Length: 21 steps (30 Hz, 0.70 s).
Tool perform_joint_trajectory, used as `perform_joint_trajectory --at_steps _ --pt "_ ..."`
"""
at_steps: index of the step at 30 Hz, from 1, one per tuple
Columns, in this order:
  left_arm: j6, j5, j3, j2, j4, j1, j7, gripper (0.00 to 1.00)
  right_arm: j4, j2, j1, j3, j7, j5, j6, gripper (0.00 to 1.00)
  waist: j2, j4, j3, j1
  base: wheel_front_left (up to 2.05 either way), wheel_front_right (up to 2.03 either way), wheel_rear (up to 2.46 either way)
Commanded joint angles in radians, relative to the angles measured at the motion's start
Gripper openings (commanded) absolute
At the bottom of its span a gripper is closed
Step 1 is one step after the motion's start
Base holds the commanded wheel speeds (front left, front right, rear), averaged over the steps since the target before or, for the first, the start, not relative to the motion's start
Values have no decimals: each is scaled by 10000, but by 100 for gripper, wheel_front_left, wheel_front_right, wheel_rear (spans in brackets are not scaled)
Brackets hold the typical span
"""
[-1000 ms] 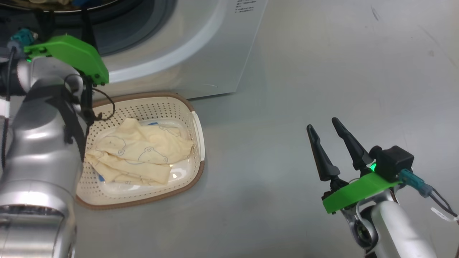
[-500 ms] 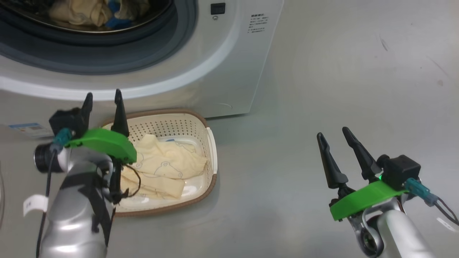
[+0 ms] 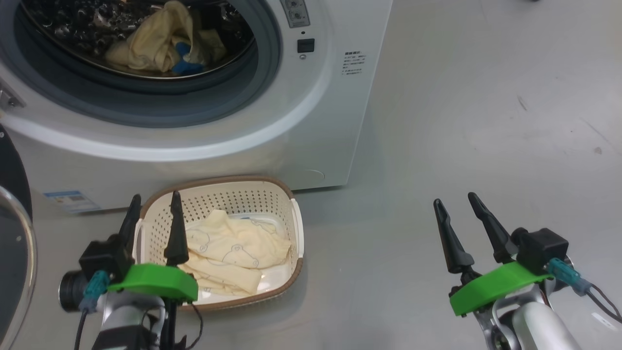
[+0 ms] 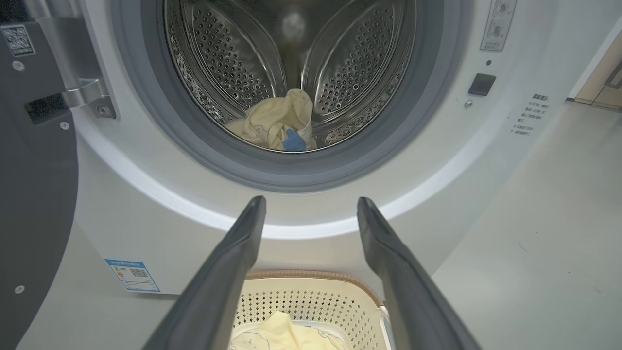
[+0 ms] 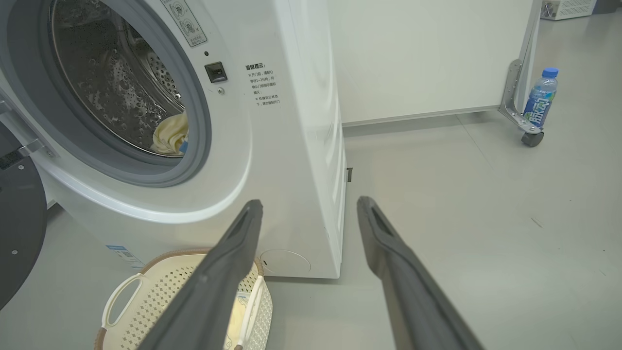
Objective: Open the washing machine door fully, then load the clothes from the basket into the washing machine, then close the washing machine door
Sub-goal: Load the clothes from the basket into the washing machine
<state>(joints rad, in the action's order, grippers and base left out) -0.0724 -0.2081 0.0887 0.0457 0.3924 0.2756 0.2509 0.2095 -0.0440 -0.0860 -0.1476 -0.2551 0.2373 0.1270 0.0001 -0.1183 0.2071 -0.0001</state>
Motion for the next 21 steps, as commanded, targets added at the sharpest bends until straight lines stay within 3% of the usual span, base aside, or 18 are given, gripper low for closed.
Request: perform_joint_trajectory --at_steps 1,21 --pt "55 65 -427 97 -500 -81 108 100 -265 -74 -33 -226 -67 -23 37 100 -1 -31 -95 1 0 0 0" --pt "-128 -197 -985 47 -2319 -2791 108 100 -357 -265 446 -103 -67 -77 37 100 -1 -77 -897 1 0 0 0"
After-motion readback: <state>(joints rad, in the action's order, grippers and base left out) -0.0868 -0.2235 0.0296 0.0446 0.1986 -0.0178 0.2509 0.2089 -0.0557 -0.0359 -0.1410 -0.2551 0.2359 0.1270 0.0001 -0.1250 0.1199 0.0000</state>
